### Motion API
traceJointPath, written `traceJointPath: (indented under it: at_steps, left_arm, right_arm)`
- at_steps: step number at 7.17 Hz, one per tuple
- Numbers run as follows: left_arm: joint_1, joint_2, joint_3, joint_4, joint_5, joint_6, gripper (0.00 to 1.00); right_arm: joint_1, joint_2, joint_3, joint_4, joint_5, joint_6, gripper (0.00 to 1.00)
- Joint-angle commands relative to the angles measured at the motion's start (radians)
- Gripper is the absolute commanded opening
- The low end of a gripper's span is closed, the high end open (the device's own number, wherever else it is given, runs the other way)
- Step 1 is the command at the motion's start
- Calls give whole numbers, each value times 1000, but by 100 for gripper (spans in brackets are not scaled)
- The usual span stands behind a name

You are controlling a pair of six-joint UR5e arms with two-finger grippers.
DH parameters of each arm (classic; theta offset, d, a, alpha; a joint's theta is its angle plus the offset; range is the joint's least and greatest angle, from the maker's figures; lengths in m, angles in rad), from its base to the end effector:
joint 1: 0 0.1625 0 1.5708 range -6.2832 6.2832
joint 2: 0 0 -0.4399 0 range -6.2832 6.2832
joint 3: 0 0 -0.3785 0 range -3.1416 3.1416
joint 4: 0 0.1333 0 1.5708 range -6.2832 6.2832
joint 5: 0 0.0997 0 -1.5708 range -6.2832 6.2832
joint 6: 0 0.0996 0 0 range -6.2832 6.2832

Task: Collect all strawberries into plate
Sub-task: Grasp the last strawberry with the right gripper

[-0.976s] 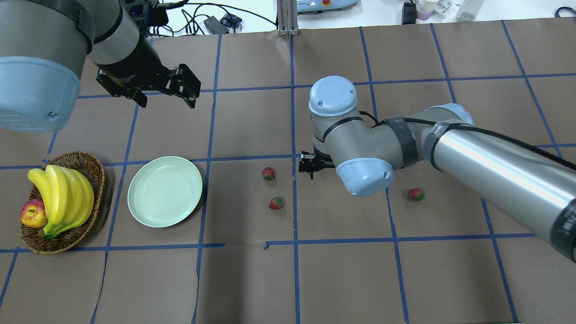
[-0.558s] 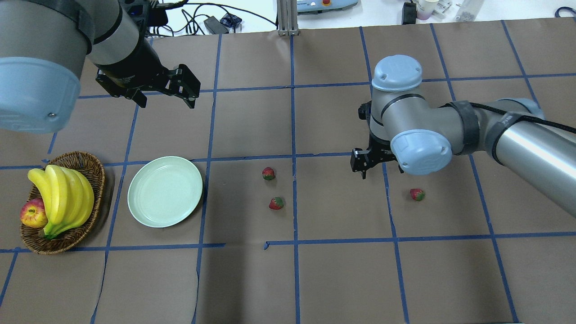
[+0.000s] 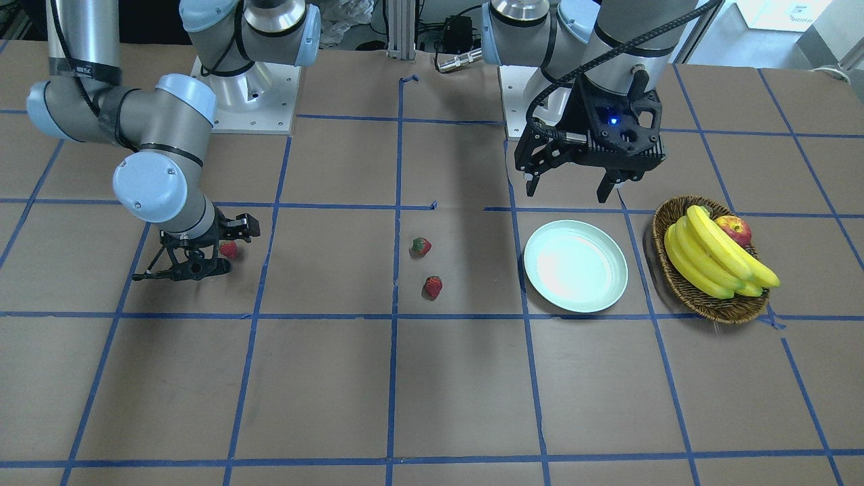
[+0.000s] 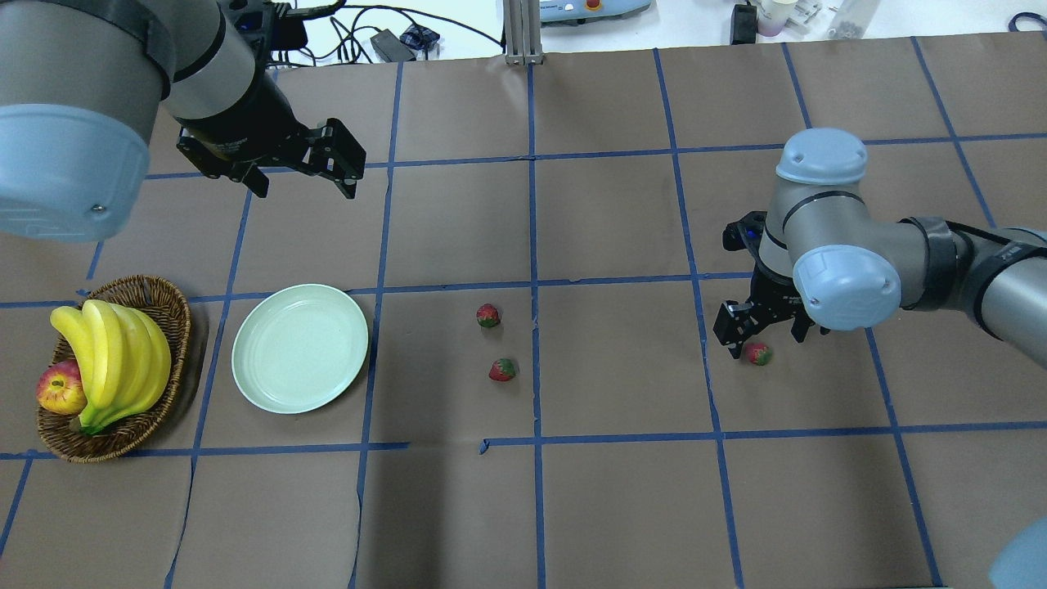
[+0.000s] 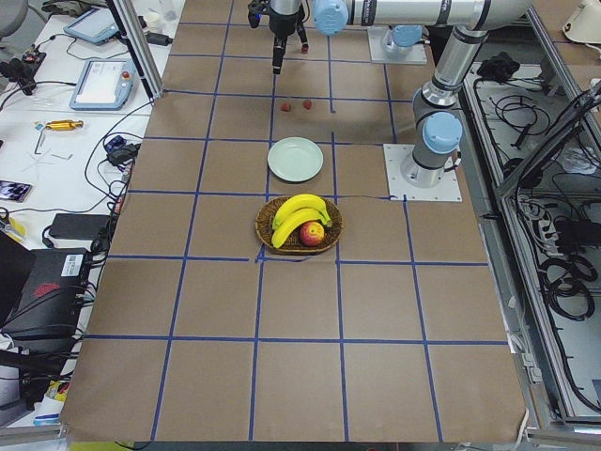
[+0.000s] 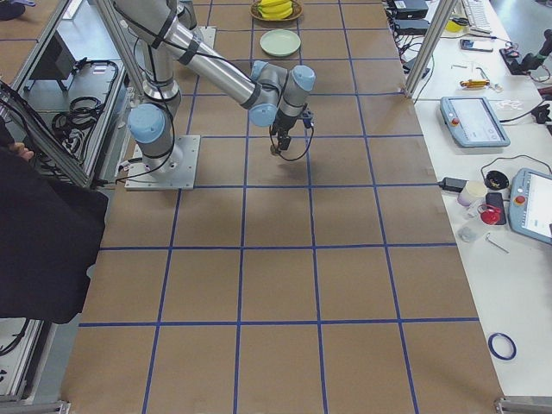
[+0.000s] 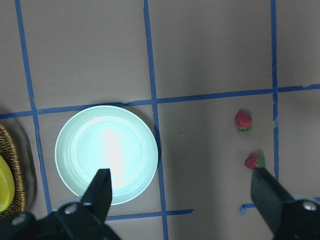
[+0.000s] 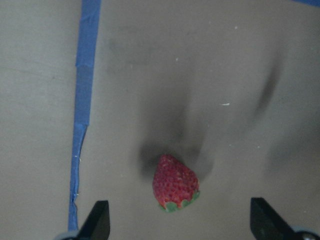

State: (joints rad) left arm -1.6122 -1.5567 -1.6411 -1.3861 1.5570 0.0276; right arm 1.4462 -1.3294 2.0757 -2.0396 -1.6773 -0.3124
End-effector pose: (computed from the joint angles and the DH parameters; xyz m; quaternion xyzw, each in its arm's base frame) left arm -0.1546 -0.4774 0.4951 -0.0349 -0.9973 0.0641 0.0073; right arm 0.0656 -0.4636 0.2101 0.1001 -0.9839 -0.1463 0.0215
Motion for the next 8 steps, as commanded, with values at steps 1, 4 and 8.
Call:
traceJointPath:
  at_steps: [1, 4, 8]
  left_arm:
    - [0, 0, 0, -1, 0, 0, 100]
    - [0, 0, 0, -1, 0, 0, 100]
    - [0, -3, 0, -1, -2, 0, 100]
  right_arm:
    - [-7, 10, 41, -63, 8, -7, 89]
    - [-7, 22, 41, -118, 57, -4, 28]
    - [12, 6, -20, -129, 181, 118, 0]
